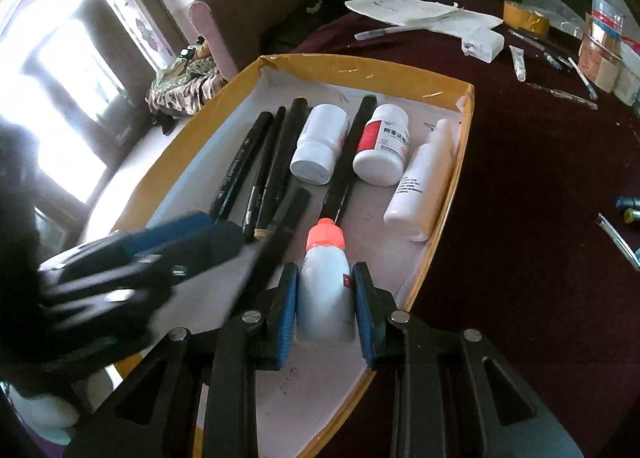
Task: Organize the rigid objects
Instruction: 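Carry the marker and white bottle over the tray and open both tools, then move both open tools back over the remaining black markers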
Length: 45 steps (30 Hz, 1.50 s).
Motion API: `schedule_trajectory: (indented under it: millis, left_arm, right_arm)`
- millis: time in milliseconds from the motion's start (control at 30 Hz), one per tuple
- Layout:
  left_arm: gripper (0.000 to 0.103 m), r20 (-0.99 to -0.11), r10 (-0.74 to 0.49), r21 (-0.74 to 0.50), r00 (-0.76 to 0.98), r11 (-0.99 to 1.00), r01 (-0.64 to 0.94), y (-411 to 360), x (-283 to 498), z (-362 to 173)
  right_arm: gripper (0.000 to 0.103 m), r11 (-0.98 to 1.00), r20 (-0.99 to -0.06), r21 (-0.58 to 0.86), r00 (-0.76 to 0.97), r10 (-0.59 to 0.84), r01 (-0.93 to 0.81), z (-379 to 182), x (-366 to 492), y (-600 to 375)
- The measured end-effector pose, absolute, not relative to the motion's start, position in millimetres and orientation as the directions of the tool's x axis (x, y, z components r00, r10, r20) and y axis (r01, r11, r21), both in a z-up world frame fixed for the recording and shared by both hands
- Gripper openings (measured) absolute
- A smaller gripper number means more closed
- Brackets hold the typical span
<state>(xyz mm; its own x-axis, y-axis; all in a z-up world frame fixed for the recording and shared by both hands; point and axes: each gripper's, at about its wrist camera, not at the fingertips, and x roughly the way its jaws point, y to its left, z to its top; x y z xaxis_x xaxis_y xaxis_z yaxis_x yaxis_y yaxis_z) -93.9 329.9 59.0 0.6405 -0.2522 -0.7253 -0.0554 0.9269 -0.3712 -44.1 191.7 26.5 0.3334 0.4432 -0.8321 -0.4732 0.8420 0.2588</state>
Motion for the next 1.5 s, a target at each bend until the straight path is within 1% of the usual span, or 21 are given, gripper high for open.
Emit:
schedule_trajectory:
  millis: [133, 200, 333, 433, 533, 567, 600, 633, 700, 733, 833, 933, 1033, 1167, 1267, 1367, 1500]
  left_arm:
    - [0.057, -0.69, -0.223, -0.386, 0.688, 0.918, -0.09, 330, -107, 75]
    - [0.057, -0.673, -0.212, -0.385, 0.708, 0.918, -0.091, 324, -112, 82]
    - [0.057, -0.636, -0.21, -0.374, 0.743, 0.926, -0.058, 303, -121, 97]
    - [0.059, -0.609, -0.232, -0.372, 0.758, 0.928, -0.015, 279, -129, 106]
    - [0.063, -0.583, -0.286, -0.405, 0.76, 0.914, 0.033, 252, -136, 108]
    - [0.063, -0.572, -0.314, -0.428, 0.758, 0.903, 0.051, 242, -140, 106]
    - [0.063, -0.565, -0.333, -0.441, 0.755, 0.895, 0.065, 234, -143, 103]
    - [0.064, -0.563, -0.349, -0.451, 0.749, 0.889, 0.075, 226, -145, 100]
    - [0.064, -0.576, -0.377, -0.456, 0.725, 0.885, 0.098, 207, -146, 92]
    - [0.064, -0.593, -0.386, -0.448, 0.707, 0.887, 0.11, 198, -144, 87]
    - [0.064, -0.635, -0.381, -0.413, 0.672, 0.903, 0.122, 178, -139, 79]
    - [0.064, -0.655, -0.383, -0.412, 0.651, 0.904, 0.117, 167, -134, 75]
    - [0.064, -0.675, -0.365, -0.388, 0.641, 0.915, 0.112, 158, -129, 75]
    - [0.064, -0.689, -0.351, -0.364, 0.634, 0.924, 0.116, 148, -123, 76]
    - [0.063, -0.713, -0.344, -0.344, 0.611, 0.931, 0.122, 137, -107, 73]
    - [0.063, -0.738, -0.363, -0.344, 0.568, 0.928, 0.145, 118, -81, 67]
    - [0.063, -0.78, -0.344, -0.27, 0.522, 0.939, 0.215, 78, -38, 58]
  right_arm:
    - [0.026, 0.831, -0.81, 0.26, 0.358, 0.465, -0.492, 35, -50, 184]
    - [0.029, 0.821, -0.787, 0.274, 0.374, 0.491, -0.5, 41, -53, 174]
    - [0.031, 0.822, -0.743, 0.279, 0.43, 0.512, -0.497, 55, -55, 142]
    - [0.034, 0.85, -0.712, 0.246, 0.509, 0.485, -0.465, 66, -57, 99]
    - [0.048, 0.882, -0.685, 0.211, 0.58, 0.44, -0.421, 74, -57, 56]
    - [0.057, 0.903, -0.675, 0.185, 0.617, 0.404, -0.389, 76, -56, 33]
    - [0.064, 0.916, -0.668, 0.168, 0.642, 0.377, -0.363, 77, -55, 18]
    - [0.066, 0.93, -0.661, 0.154, 0.665, 0.348, -0.333, 79, -53, 2]
    - [0.066, 0.959, -0.647, 0.147, 0.71, 0.277, -0.24, 80, -44, -42]
    - [0.066, 0.964, -0.647, 0.153, 0.716, 0.263, -0.216, 81, -41, -55]
    - [0.066, 0.978, -0.646, 0.175, 0.736, 0.202, -0.114, 84, -25, -106]
    - [0.066, 0.981, -0.649, 0.193, 0.745, 0.153, -0.033, 82, -3, -141]
    - [0.066, 0.971, -0.648, 0.237, 0.749, 0.14, 0.024, 78, 17, -165]
    - [0.066, 0.967, -0.628, 0.252, 0.768, 0.128, 0.046, 70, 28, -180]
    - [0.066, 0.951, -0.592, 0.307, 0.788, 0.166, 0.03, 61, 25, -189]
    - [0.066, 0.948, -0.599, 0.317, 0.782, 0.175, 0.03, 54, 26, -196]
    - [0.066, 0.938, -0.586, 0.344, 0.788, 0.188, 0.032, 55, 25, -203]
